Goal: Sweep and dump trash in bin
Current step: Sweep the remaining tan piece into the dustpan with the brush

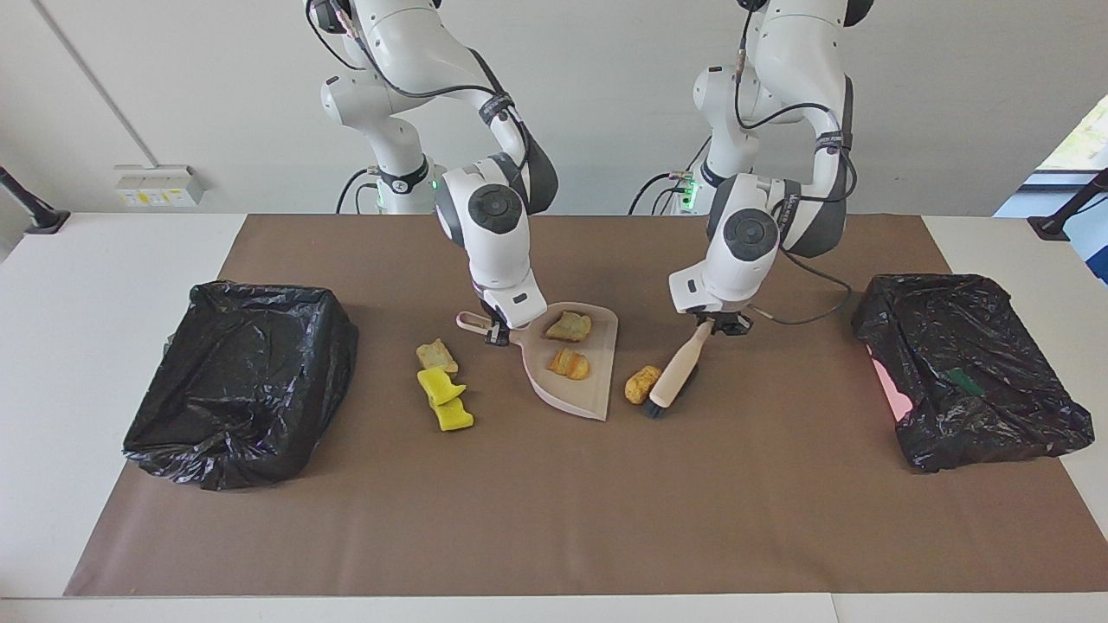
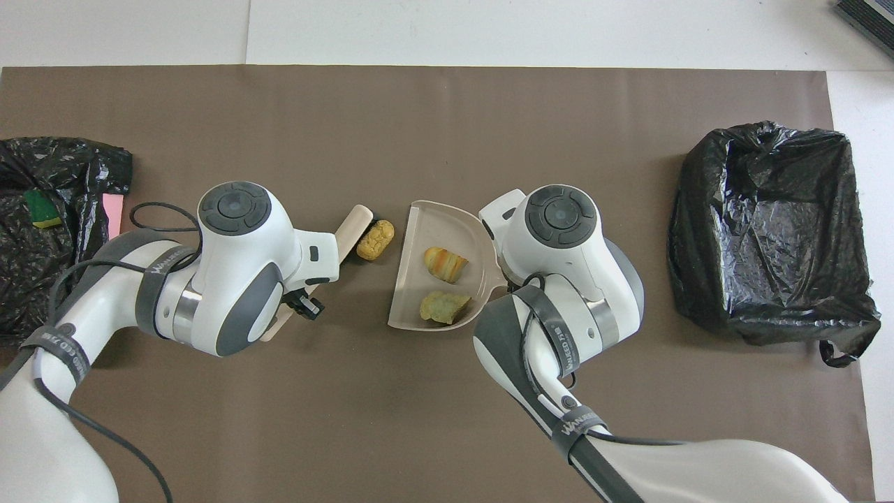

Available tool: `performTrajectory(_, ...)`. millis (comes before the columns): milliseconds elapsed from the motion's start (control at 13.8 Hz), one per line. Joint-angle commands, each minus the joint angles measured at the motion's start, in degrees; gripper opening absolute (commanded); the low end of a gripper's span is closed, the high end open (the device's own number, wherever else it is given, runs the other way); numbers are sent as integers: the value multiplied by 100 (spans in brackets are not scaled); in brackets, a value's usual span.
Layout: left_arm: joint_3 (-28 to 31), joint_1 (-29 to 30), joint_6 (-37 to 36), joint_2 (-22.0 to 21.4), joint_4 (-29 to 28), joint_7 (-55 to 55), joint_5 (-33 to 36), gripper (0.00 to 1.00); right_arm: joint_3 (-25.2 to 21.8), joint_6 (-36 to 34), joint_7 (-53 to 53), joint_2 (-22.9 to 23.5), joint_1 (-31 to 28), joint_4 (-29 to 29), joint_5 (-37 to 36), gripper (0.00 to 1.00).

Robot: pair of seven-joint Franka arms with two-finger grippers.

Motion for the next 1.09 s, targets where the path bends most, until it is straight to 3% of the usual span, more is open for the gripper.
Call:
performTrajectory(0, 92, -430, 236, -242, -312, -282, -535, 0, 52, 10, 212, -87, 14, -157, 36, 0)
performTrajectory(725, 75, -1020, 587, -216, -216, -1734, -897, 0, 52, 2, 212, -87, 6, -157, 45, 0)
performTrajectory(1015, 118, -1038, 237, -224, -22, -2244, -897, 0, 52, -7, 212, -96, 6, -166, 45, 0)
